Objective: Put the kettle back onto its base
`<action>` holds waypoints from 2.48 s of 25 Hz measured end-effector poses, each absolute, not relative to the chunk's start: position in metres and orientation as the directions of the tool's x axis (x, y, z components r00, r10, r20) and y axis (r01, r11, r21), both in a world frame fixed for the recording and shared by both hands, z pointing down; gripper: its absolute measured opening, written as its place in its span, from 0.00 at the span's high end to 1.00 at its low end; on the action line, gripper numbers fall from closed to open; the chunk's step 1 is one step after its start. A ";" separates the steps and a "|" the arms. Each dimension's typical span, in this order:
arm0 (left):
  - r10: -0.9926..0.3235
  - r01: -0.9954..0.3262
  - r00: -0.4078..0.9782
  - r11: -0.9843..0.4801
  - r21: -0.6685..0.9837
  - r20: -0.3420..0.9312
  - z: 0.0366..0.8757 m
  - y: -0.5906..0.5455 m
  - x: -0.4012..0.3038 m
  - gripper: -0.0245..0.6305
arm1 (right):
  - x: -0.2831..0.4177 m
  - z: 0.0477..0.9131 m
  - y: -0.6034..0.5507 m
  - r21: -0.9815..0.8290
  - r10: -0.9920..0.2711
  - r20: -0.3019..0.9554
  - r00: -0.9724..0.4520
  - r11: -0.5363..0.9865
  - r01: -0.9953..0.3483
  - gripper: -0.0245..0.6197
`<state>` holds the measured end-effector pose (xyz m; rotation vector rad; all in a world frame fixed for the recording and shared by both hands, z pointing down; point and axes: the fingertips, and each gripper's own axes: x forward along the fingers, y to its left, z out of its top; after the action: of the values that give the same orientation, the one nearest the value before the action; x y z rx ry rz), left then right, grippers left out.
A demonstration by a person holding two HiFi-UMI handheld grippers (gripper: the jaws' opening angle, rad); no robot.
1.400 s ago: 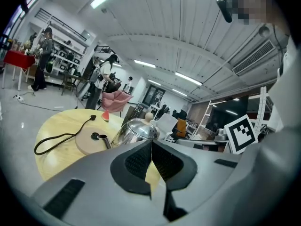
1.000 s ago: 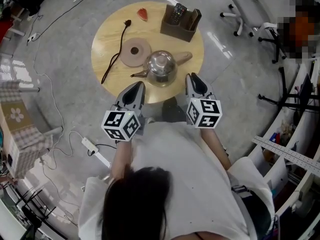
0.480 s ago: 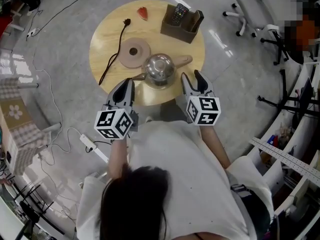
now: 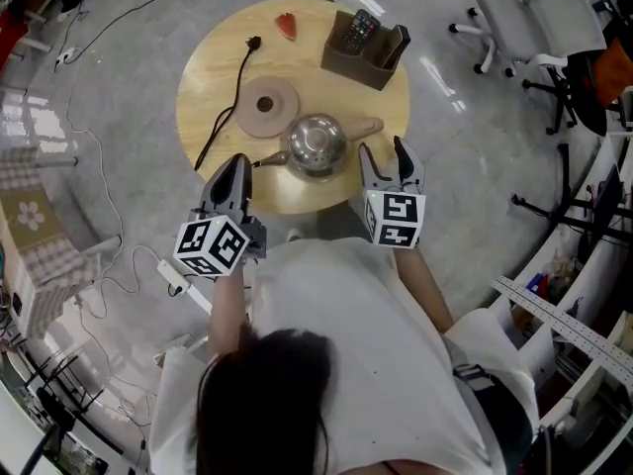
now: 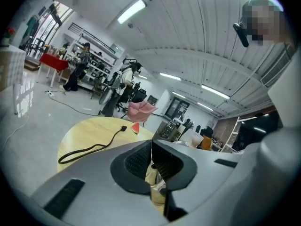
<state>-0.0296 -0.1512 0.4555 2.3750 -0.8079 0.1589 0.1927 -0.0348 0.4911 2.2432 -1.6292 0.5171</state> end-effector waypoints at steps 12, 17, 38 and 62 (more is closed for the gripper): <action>-0.573 -0.644 0.752 -0.535 0.547 0.326 0.465 -0.171 -0.041 0.92 | 0.205 0.512 -0.047 0.077 -0.819 0.497 0.286 -0.286 -0.955 0.57; -0.576 -0.662 0.739 -0.529 0.530 0.349 0.470 -0.172 -0.038 0.92 | 0.208 0.515 -0.056 0.134 -0.820 0.492 0.293 -0.261 -0.956 0.57; -0.614 -0.718 0.686 -0.479 0.505 0.392 0.475 -0.177 -0.041 0.92 | 0.220 0.528 -0.092 0.139 -0.857 0.467 0.217 -0.171 -0.975 0.57; -0.663 -0.785 0.606 -0.410 0.464 0.440 0.483 -0.168 -0.051 0.92 | 0.222 0.530 -0.112 0.226 -0.902 0.402 0.159 -0.070 -0.972 0.59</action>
<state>-0.0508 -0.1677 0.4833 2.1854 -1.1370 0.2446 0.2218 -0.1116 0.5302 2.0071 -1.7766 0.2148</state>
